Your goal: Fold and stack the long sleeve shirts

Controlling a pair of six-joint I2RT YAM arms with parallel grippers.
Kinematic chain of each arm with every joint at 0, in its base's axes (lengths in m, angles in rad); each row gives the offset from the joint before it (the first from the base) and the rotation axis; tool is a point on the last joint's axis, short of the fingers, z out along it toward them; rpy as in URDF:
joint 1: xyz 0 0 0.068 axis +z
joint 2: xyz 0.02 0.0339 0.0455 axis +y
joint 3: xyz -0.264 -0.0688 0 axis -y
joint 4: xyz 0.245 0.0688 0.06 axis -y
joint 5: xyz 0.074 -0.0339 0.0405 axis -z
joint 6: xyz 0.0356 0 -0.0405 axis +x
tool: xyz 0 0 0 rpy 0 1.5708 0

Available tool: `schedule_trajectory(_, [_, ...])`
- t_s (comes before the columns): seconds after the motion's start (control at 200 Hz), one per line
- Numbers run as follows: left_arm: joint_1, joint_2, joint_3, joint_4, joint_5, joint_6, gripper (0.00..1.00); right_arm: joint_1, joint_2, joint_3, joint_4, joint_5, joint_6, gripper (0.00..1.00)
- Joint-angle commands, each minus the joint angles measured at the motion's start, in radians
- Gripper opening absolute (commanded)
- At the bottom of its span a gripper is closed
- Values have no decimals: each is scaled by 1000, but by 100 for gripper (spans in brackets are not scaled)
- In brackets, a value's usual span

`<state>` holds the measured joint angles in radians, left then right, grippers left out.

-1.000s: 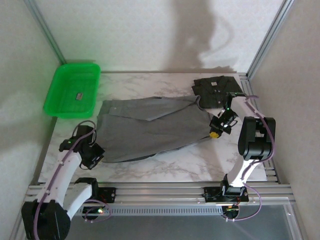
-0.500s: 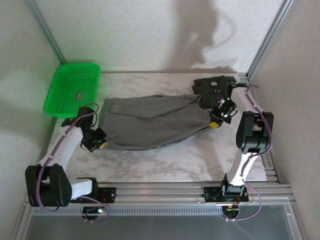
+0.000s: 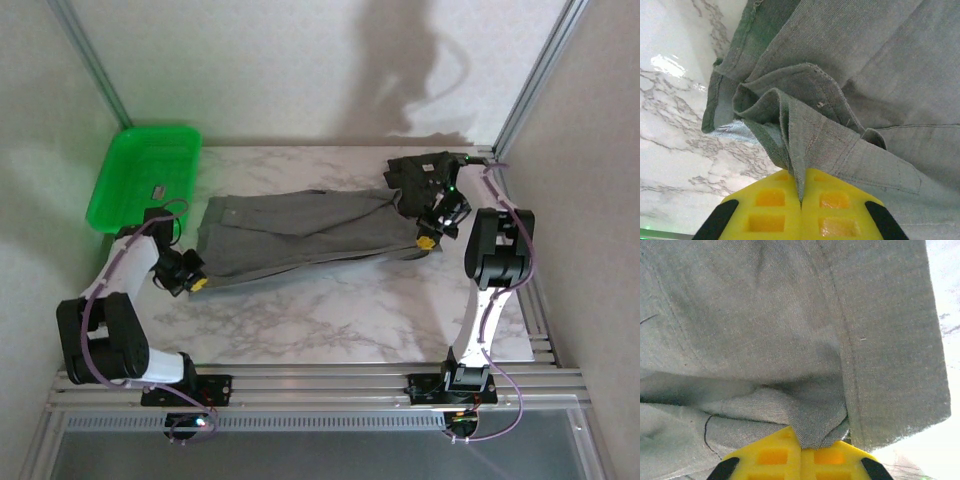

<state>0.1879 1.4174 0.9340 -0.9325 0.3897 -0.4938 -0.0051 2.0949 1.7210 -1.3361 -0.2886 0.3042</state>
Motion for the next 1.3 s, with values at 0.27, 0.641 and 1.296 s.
schedule_trajectory(0.27, [17, 115, 100, 23, -63, 91, 0, -32, 88, 55, -15, 52, -23, 0])
schedule_trajectory(0.641, [6, 196, 170, 67, -41, 82, 2, -35, 146, 116, 20, 12, 5, 14])
schedule_trajectory(1.296, [-127, 11, 520, -33, -197, -162, 94, -14, -206, 23, 192, -66, -20, 52])
